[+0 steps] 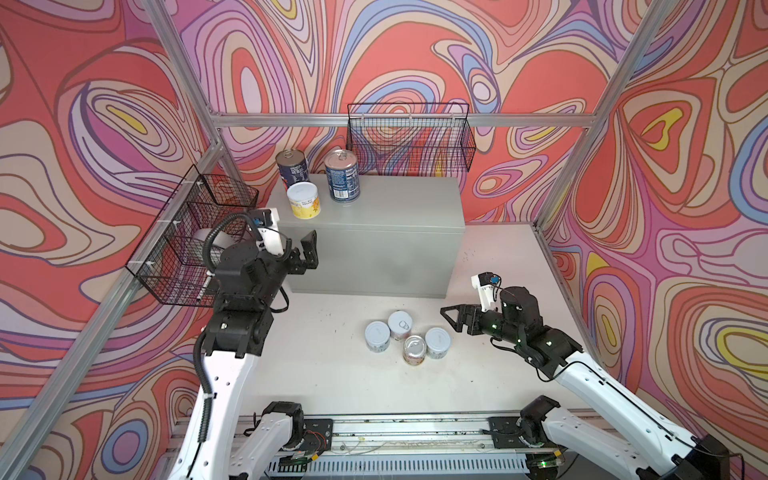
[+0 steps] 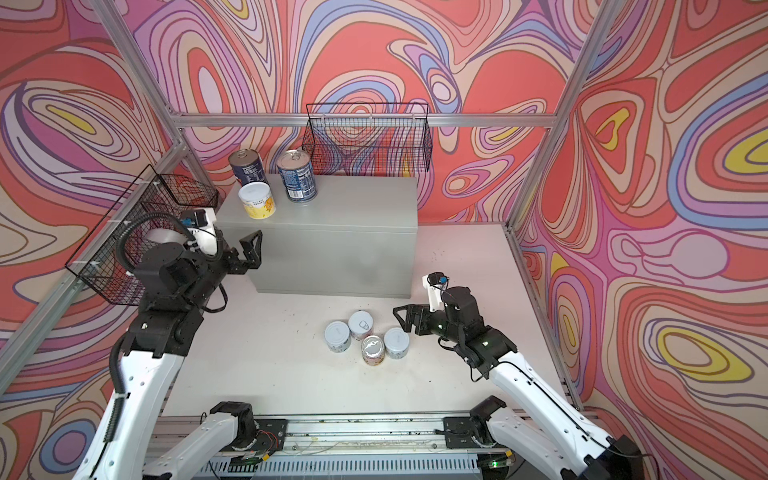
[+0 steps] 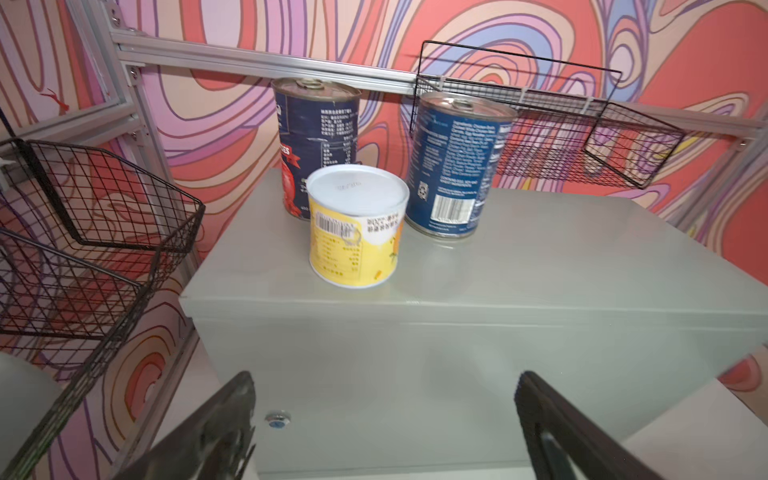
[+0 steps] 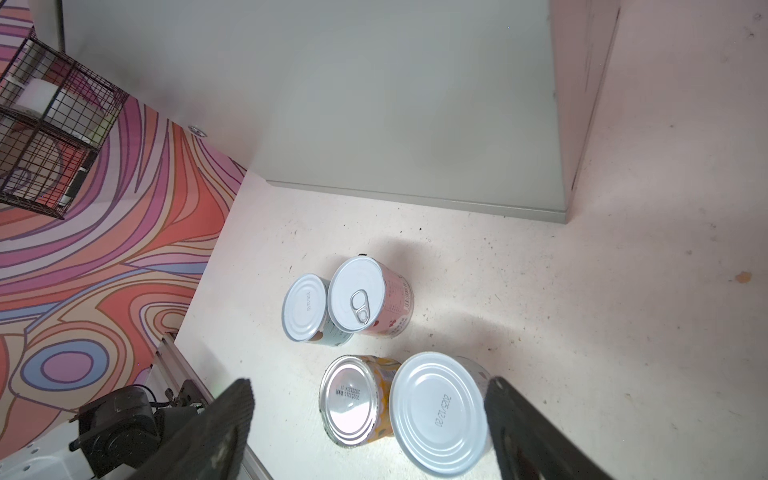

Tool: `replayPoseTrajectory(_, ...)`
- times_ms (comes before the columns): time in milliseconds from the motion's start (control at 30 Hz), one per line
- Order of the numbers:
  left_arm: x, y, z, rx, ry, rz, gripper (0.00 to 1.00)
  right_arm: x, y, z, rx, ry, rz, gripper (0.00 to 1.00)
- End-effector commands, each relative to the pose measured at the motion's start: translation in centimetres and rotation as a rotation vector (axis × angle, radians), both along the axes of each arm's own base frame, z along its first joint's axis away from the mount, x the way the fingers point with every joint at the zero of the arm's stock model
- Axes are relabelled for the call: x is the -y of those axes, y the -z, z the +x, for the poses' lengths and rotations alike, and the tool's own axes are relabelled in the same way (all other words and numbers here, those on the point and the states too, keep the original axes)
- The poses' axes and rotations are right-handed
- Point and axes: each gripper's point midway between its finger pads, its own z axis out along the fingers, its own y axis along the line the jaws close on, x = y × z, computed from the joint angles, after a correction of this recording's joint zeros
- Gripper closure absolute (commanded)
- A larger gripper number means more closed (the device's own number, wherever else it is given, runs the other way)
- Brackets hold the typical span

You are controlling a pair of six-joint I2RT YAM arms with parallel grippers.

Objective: Place and organize the canned foods onto the counter
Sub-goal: 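Withdraw the left gripper toward the table while the right gripper moves over the table cans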

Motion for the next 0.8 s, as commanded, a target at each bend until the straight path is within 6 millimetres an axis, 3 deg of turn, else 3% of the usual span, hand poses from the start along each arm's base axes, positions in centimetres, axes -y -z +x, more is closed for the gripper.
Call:
replayPoseTrajectory(0,1.7,0.4,-2.6,-0.032,0.110,-0.048,0.00,0.5,1.3,0.2,-0.023,0.033,-0.016,0.10)
replayPoseTrajectory(167,3.3,2.8,-5.6,-0.127,0.219,-0.027,0.00,0.5,2.8,0.9,-0.056,0.044,-0.057,0.10)
replayPoseTrajectory(300,3.2,4.7,-7.7,-0.122,0.218,-0.050,0.00,0.0,3.4,1.1,-0.075,0.038,-0.036,0.10)
replayPoseTrajectory(533,2.6,7.4,-9.8,-0.130,0.193,-0.031,0.00,0.3,4.6,1.0,-0.113,0.049,-0.067,0.10)
replayPoseTrajectory(767,2.9,10.4,-10.5,-0.155,0.206,-0.070,0.00,-0.3,4.5,1.8,-0.120,0.043,-0.062,0.10)
